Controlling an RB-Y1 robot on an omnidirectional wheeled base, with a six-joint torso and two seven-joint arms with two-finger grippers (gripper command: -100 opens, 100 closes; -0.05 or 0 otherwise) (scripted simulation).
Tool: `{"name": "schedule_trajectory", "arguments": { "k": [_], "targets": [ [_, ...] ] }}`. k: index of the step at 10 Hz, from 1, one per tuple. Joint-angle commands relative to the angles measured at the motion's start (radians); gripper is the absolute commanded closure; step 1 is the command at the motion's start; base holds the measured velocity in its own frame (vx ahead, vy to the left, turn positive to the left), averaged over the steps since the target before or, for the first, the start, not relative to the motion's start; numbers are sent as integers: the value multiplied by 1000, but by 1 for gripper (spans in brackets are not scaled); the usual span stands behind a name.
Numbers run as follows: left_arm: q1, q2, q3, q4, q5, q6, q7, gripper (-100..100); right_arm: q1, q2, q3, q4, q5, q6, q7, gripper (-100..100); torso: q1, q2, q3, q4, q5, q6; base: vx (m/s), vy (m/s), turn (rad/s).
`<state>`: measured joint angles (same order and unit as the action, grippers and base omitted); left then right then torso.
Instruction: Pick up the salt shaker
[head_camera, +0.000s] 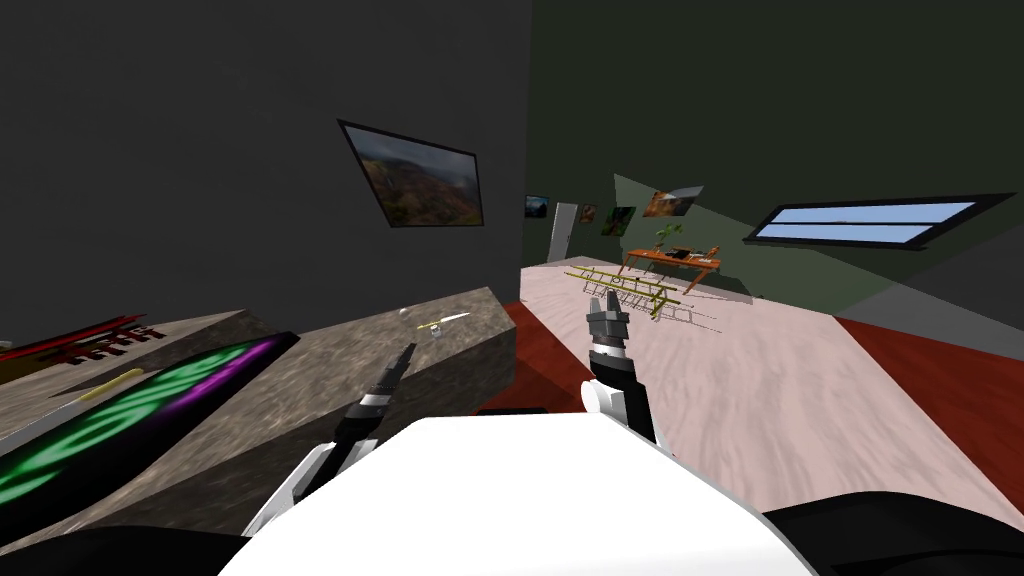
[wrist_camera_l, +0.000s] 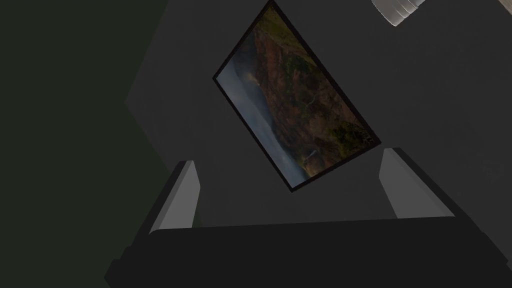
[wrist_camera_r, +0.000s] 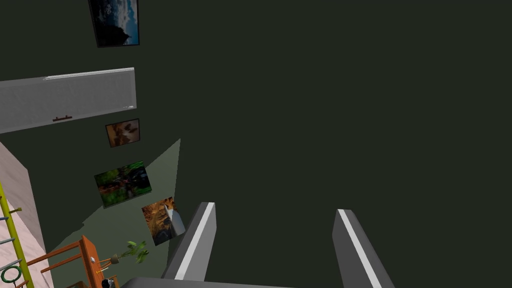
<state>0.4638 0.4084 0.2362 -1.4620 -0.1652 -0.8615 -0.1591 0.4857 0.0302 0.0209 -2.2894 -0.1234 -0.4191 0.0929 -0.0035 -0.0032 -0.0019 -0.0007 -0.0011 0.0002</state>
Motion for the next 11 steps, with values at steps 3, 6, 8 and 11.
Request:
{"name": "schedule_trajectory", "arguments": {
  "k": [3, 6, 8, 11],
  "targets": [
    [-4, 44, 12, 104, -5, -22, -19, -100, 0, 0, 0, 0, 0, 0, 0, 0, -4, -2, -1, 0, -1, 0, 68, -105, -19],
    [-7, 68, 16, 154, -5, -33, -27, -100, 0, 0, 0, 0, 0, 0, 0, 0, 1, 0, 0, 0, 0, 0, 34, -42, -18],
    [-12, 117, 20, 227, -4, -52, -43, -100, 0, 0, 0, 0, 0, 0, 0, 0, 1, 0, 0, 0, 0, 0, 65, -84, -59],
    [-16, 169, 21, 327, -2, -68, -59, -100, 0, 0, 0, 0, 0, 0, 0, 0, -1, -2, -1, 0, 0, 0, 79, -95, -44]
  ]
}}
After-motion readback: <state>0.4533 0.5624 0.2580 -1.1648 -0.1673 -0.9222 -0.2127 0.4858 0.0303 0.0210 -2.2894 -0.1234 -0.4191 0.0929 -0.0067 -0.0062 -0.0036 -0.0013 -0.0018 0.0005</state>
